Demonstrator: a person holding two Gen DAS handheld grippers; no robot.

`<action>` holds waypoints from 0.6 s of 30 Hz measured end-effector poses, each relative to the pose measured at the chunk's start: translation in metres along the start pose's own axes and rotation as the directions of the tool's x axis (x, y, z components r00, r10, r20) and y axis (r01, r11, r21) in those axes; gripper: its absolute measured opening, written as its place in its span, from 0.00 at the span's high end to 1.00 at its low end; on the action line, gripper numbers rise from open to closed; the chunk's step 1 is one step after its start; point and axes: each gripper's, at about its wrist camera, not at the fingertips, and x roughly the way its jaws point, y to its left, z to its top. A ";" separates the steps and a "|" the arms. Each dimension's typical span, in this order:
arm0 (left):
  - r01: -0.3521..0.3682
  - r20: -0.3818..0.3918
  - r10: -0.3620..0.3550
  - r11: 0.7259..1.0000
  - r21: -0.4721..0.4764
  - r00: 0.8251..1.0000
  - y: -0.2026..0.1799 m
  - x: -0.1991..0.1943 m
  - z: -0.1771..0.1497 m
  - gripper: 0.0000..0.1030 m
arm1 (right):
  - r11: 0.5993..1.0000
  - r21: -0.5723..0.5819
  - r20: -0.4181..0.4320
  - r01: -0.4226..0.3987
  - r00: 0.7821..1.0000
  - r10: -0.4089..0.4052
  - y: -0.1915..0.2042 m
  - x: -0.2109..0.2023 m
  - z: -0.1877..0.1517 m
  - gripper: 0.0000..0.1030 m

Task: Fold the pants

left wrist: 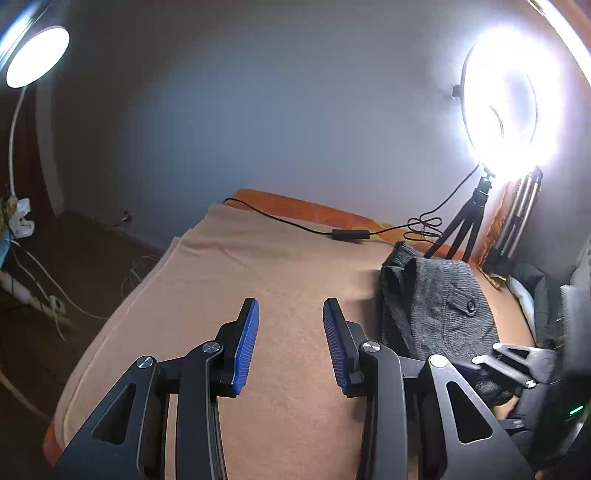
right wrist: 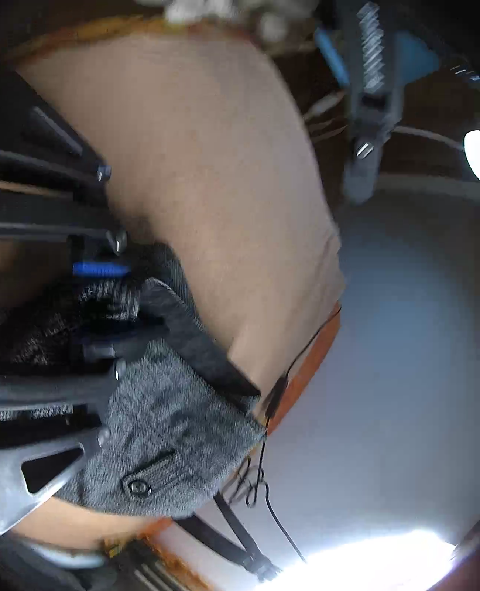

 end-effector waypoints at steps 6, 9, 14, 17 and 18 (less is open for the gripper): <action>0.067 -0.026 -0.066 0.998 0.020 0.997 -0.019 0.001 -0.003 0.67 | 0.984 0.147 0.130 -0.105 0.988 0.086 -0.052 -0.060 -0.022 0.50; 0.123 -0.053 -0.121 0.991 0.048 0.991 -0.039 0.002 -0.008 0.67 | 0.971 0.224 0.149 -0.083 0.987 0.050 -0.092 -0.077 -0.035 0.49; 0.206 -0.117 -0.191 0.968 0.140 0.975 -0.084 0.008 -0.025 0.67 | 0.927 0.374 0.126 -0.034 0.992 -0.014 -0.160 -0.080 -0.049 0.49; 0.246 -0.157 -0.222 0.957 0.155 0.962 -0.103 0.015 -0.032 0.63 | 0.883 0.467 0.114 -0.055 0.993 0.001 -0.189 -0.075 -0.060 0.44; 0.258 -0.166 -0.232 0.953 0.158 0.958 -0.109 0.018 -0.034 0.57 | 0.869 0.490 0.109 -0.065 0.994 0.012 -0.195 -0.072 -0.064 0.43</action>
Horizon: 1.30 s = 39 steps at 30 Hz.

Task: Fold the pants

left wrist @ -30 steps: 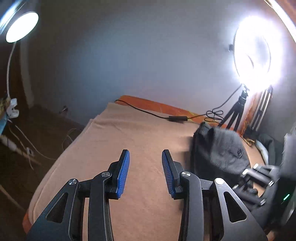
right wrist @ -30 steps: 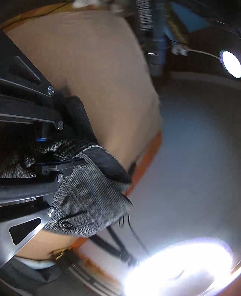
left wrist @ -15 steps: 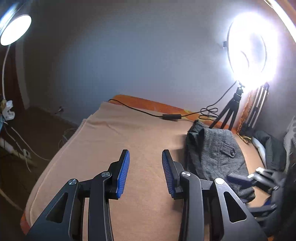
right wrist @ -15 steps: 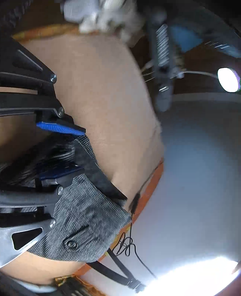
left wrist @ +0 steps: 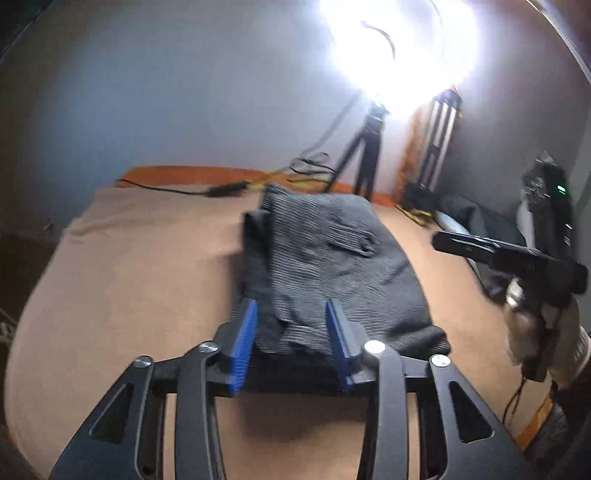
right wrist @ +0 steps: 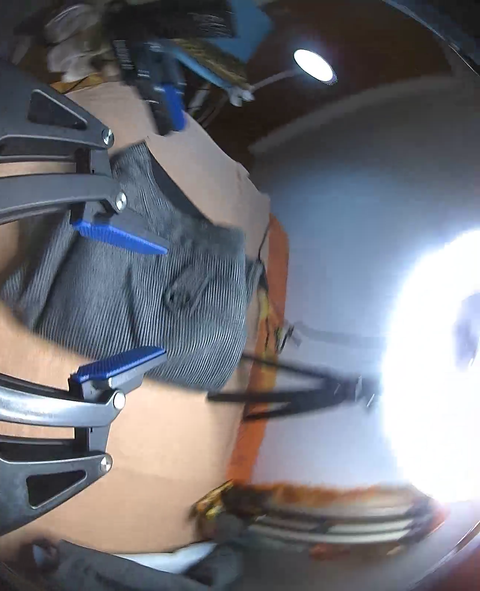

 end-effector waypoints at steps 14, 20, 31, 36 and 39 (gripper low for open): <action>-0.107 -0.098 0.121 0.984 0.141 0.988 -0.013 0.054 -0.019 0.47 | 0.998 0.054 -0.080 -0.034 0.996 0.039 -0.023 0.003 -0.030 0.42; -0.118 -0.015 0.121 0.984 0.131 0.993 -0.019 0.032 0.003 0.47 | 0.988 -0.086 -0.119 -0.128 0.986 0.118 0.015 -0.022 -0.080 0.61; -0.072 -0.106 0.090 0.985 0.159 0.990 -0.038 0.082 0.002 0.47 | 0.946 -0.318 -0.092 0.059 0.991 -0.093 0.044 -0.007 -0.097 0.68; -0.143 -0.101 0.161 0.975 0.169 0.982 -0.031 0.094 0.002 0.47 | 0.925 -0.381 -0.148 -0.005 0.987 -0.056 0.045 0.004 -0.109 0.91; -0.137 -0.116 0.156 0.979 0.152 0.981 -0.027 0.105 -0.001 0.47 | 0.877 -0.480 -0.154 0.004 0.984 -0.088 0.056 0.008 -0.124 0.92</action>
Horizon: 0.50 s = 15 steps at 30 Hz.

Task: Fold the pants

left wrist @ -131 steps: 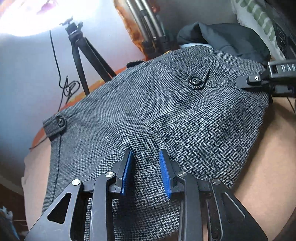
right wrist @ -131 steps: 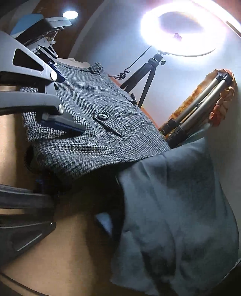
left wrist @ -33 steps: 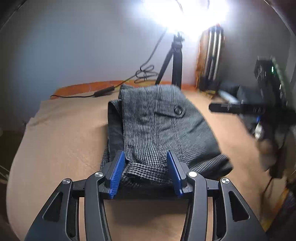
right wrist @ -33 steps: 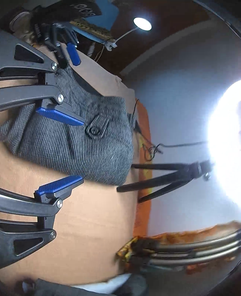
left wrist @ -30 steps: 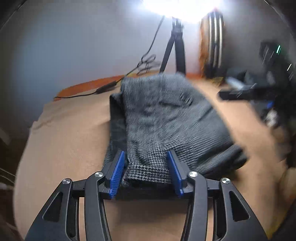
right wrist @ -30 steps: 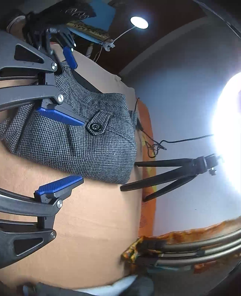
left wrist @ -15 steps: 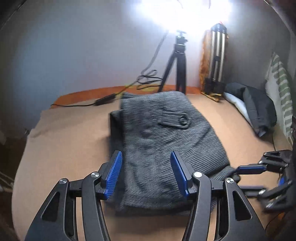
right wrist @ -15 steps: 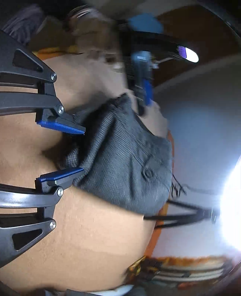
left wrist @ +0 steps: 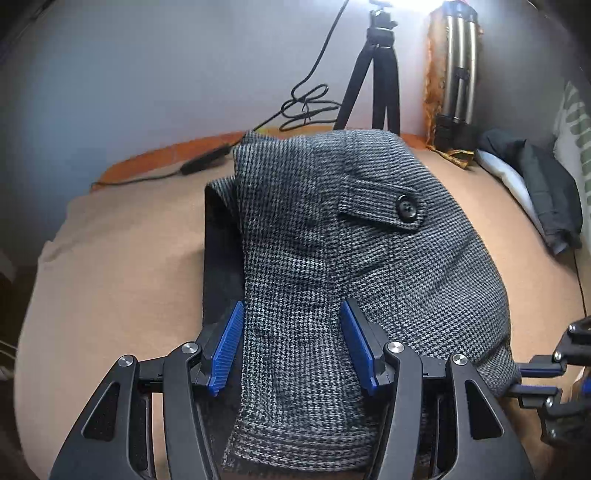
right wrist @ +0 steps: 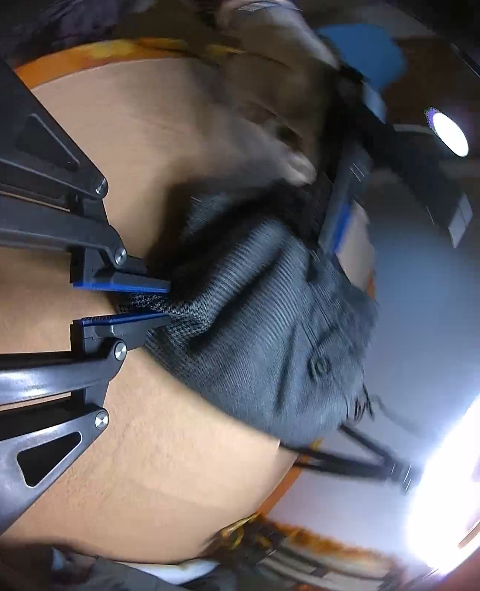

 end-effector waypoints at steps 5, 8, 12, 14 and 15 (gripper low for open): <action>-0.019 0.022 0.018 1.000 0.018 1.000 0.000 -0.008 0.002 0.47 | 0.998 -0.001 0.005 -0.059 0.998 0.059 -0.012 -0.008 0.005 0.89; -0.031 0.051 0.030 0.999 0.016 0.998 0.005 -0.022 0.000 0.47 | 0.988 0.078 0.060 -0.137 0.989 0.132 -0.032 -0.022 0.009 0.71; -0.040 0.094 0.034 0.997 0.068 0.995 0.001 -0.043 0.002 0.47 | 0.950 0.260 0.141 -0.174 0.980 0.141 -0.075 -0.028 0.019 0.60; -0.002 0.097 0.000 1.000 0.021 0.995 0.012 -0.047 0.005 0.47 | 0.922 0.342 0.156 -0.181 0.979 0.134 -0.096 -0.021 0.027 0.53; 0.025 0.093 -0.023 1.000 -0.019 0.995 0.020 -0.047 0.007 0.46 | 0.907 0.379 0.159 -0.184 0.978 0.132 -0.105 -0.017 0.030 0.42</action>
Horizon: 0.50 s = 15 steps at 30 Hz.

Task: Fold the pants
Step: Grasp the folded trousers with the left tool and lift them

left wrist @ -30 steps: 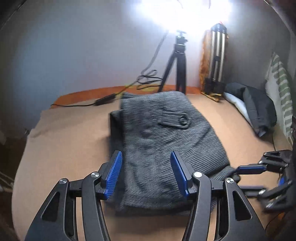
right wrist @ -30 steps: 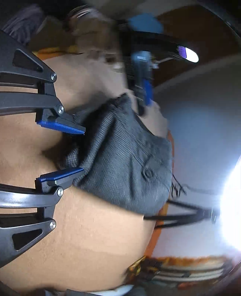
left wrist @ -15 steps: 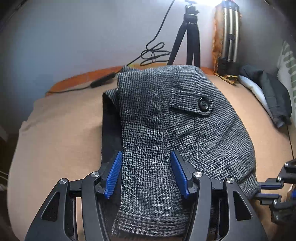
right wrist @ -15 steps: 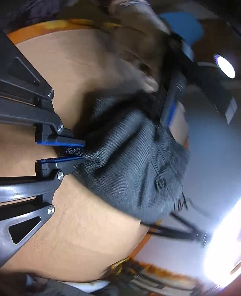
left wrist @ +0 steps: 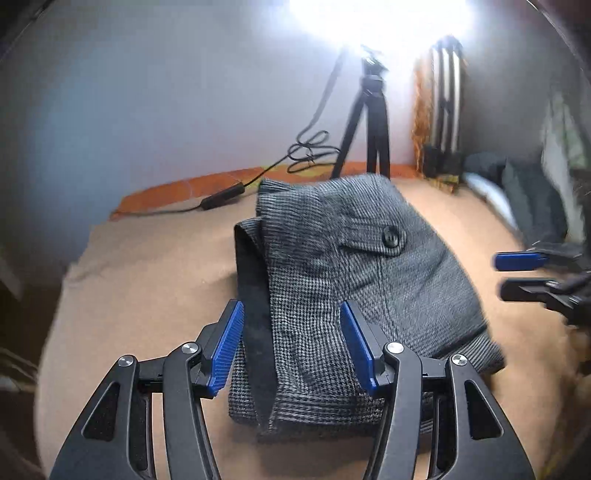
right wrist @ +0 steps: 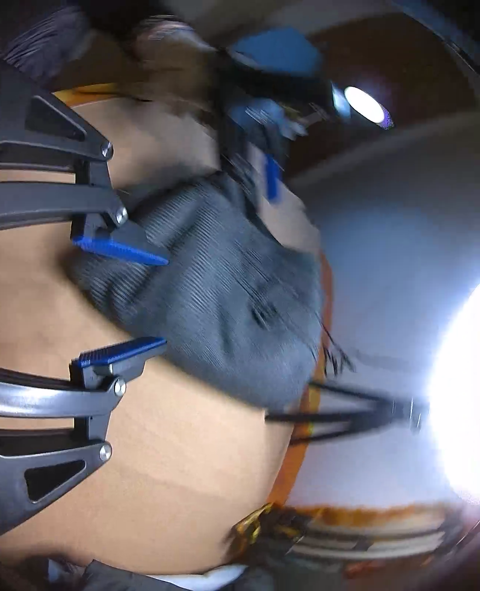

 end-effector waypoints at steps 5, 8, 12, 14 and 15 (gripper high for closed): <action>0.112 -0.064 -0.123 0.981 -0.157 0.990 0.034 0.016 0.004 0.36 | 0.974 0.213 -0.013 -0.072 0.997 0.077 -0.042 0.031 0.027 0.34; 0.150 -0.106 -0.176 0.965 -0.215 0.979 0.044 0.034 0.005 0.34 | 0.963 0.257 -0.036 -0.081 0.995 0.093 -0.054 0.053 0.037 0.34; 0.172 -0.142 -0.208 0.957 -0.233 0.968 0.045 0.055 0.012 0.34 | 0.955 0.283 -0.052 -0.090 0.993 0.109 -0.062 0.072 0.042 0.30; 0.192 -0.157 -0.233 0.953 -0.236 0.960 0.048 0.062 0.017 0.34 | 0.947 0.305 -0.051 -0.102 0.991 0.124 -0.067 0.081 0.043 0.30; 0.202 -0.167 -0.245 0.950 -0.239 0.955 0.049 0.065 0.018 0.34 | 0.943 0.317 -0.049 -0.105 0.991 0.127 -0.070 0.086 0.045 0.29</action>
